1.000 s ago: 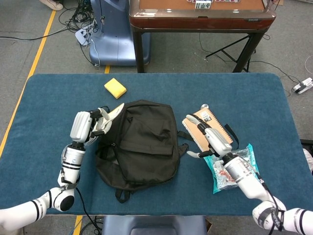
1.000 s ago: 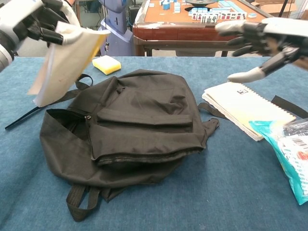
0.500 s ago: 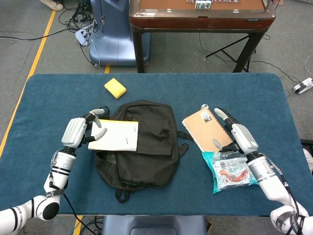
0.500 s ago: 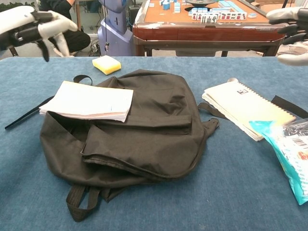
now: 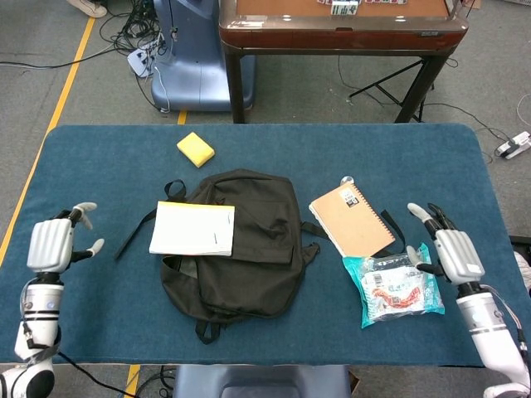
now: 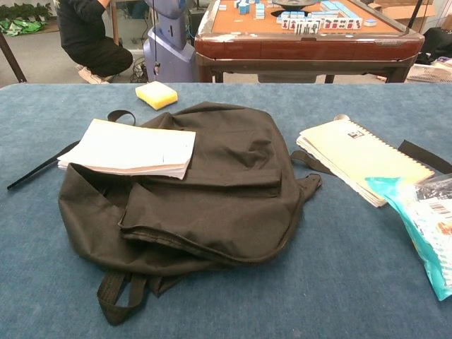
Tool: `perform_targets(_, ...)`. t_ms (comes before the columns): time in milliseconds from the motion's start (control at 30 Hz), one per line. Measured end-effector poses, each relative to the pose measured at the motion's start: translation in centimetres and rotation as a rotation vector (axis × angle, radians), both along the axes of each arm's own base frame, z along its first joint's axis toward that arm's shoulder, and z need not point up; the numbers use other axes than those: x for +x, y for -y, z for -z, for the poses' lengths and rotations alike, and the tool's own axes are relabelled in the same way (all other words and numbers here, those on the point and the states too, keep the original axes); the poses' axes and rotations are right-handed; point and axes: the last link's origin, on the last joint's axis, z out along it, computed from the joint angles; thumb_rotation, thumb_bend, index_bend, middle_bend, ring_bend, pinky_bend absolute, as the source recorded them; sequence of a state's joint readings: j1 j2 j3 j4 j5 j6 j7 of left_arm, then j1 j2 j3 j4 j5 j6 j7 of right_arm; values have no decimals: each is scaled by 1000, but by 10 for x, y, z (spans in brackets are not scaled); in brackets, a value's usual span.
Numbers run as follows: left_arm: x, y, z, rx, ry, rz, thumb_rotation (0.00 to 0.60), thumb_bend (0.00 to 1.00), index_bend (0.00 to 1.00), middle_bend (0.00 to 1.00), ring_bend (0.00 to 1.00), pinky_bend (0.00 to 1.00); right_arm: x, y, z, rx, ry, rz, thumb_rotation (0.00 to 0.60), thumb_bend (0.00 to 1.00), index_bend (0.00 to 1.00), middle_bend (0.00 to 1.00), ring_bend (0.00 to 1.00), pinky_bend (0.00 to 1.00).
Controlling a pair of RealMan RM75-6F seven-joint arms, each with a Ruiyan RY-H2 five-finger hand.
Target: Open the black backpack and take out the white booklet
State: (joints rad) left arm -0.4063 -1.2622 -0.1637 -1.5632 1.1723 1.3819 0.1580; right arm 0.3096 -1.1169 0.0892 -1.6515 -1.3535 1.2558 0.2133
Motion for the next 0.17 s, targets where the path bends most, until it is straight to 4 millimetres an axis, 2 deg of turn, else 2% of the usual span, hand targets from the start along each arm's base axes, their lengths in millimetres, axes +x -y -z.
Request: perform_targets(167, -22, 32, -9, 15, -82, -57, 600, 218, 367, 521, 381, 446, -14, -24, -4, -38, -7, 39, 600, 399, 121, 187, 27, 153)
